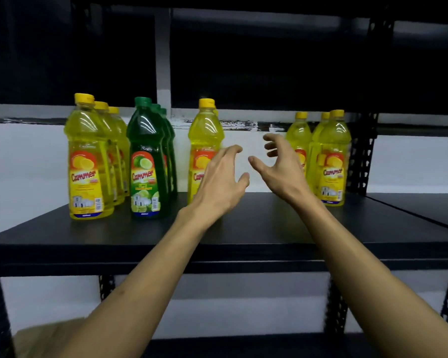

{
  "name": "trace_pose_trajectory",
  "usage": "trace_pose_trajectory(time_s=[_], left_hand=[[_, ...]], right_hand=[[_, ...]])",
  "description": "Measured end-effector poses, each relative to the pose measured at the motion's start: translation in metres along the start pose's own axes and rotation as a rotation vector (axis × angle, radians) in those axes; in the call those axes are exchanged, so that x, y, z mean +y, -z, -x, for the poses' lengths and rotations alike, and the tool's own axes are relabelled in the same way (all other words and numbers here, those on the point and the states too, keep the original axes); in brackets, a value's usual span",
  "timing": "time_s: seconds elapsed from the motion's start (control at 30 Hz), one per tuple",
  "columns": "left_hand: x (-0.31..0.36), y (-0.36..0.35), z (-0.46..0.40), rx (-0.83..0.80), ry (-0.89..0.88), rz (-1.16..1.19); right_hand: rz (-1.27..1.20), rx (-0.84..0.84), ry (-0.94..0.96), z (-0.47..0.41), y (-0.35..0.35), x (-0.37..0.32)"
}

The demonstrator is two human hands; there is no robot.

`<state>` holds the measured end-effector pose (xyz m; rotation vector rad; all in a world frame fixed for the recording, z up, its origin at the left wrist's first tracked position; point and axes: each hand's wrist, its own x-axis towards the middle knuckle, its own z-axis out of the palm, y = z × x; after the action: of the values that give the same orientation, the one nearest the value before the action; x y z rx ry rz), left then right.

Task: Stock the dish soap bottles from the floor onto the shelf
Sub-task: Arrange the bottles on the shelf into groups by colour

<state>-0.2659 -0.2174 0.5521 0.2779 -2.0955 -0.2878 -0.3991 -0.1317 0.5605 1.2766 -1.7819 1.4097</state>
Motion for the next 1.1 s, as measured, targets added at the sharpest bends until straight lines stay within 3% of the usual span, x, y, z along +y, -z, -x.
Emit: trace_pose_trajectory(time_s=[0.37,0.63,0.83,1.1], left_hand=[[0.065,-0.156,-0.074,-0.356,0.135,0.168],[0.085,-0.228,-0.112,-0.453,0.250,0.389],[0.080,-0.250,-0.119,-0.392,0.266,0.471],[0.057,-0.196,-0.106,-0.441,0.225,0.199]], right_hand=[[0.239,0.087,-0.215,-0.038,0.101,0.131],[0.070,0.071,-0.320,-0.057,0.107,0.172],[0.065,0.069,-0.321,-0.066,0.101,0.188],[0.061,-0.094,-0.194,-0.075,0.082,0.178]])
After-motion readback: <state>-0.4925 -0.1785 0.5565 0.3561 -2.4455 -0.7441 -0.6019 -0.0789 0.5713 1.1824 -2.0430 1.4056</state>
